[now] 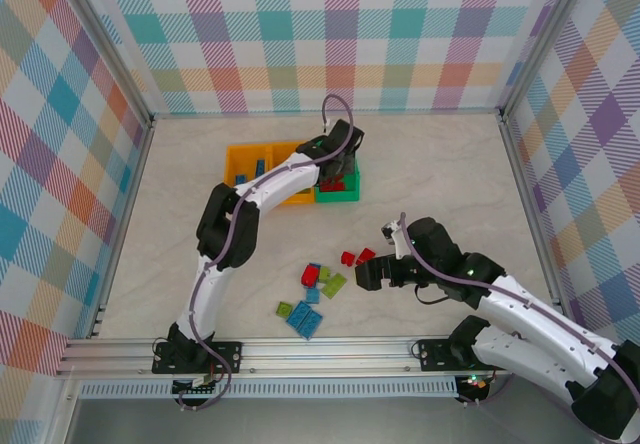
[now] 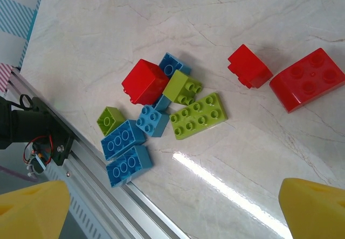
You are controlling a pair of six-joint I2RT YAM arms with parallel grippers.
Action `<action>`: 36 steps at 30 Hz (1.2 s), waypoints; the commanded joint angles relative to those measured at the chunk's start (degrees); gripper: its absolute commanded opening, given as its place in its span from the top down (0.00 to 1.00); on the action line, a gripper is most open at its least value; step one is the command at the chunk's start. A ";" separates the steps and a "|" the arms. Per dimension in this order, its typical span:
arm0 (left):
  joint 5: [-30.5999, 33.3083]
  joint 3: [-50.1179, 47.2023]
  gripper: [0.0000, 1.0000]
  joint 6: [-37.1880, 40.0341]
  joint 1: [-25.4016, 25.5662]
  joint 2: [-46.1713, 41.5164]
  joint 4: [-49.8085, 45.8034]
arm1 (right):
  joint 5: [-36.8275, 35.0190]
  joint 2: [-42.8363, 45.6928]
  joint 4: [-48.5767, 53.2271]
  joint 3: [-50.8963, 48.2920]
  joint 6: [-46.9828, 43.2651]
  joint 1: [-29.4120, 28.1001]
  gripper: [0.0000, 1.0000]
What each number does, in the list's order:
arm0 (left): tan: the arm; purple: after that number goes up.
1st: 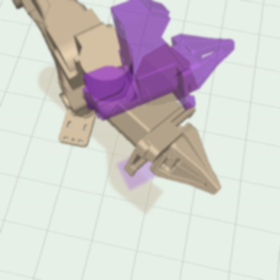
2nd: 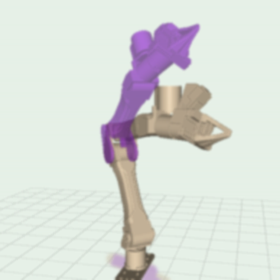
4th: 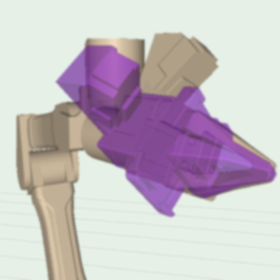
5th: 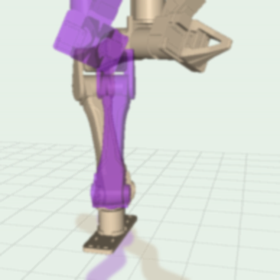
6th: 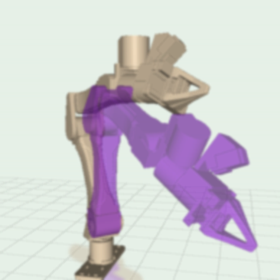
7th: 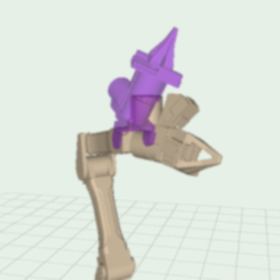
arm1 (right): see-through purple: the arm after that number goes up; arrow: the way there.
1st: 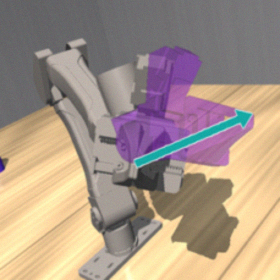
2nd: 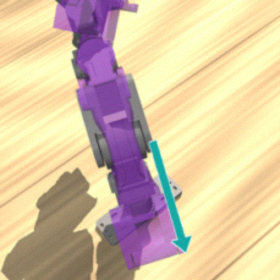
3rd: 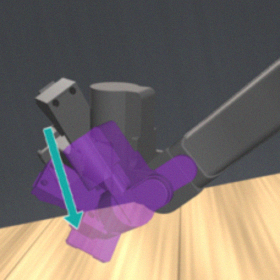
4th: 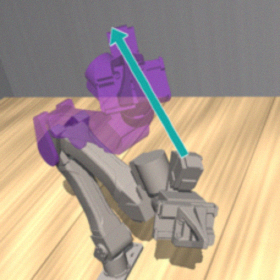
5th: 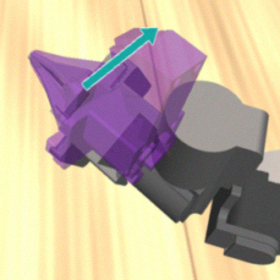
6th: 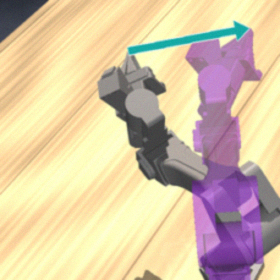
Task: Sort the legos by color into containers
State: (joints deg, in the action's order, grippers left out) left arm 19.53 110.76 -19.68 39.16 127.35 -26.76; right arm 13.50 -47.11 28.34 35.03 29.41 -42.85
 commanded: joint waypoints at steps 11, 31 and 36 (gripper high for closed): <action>-8.64 -31.65 0.39 10.57 4.48 -42.22 4.42 | -4.46 -13.85 -4.37 3.34 -1.88 -6.57 0.00; -16.35 -75.09 0.00 61.78 4.68 -109.61 -15.45 | -18.65 -41.66 -13.35 10.43 -12.36 -18.31 0.06; -22.13 -76.08 0.00 61.91 4.68 -113.92 -19.13 | -20.88 -45.71 -12.94 11.69 -12.37 -19.82 0.07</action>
State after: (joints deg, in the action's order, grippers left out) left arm 0.43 35.64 39.48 43.70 14.44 -42.61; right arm -6.44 -90.63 16.25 45.34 18.26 -61.91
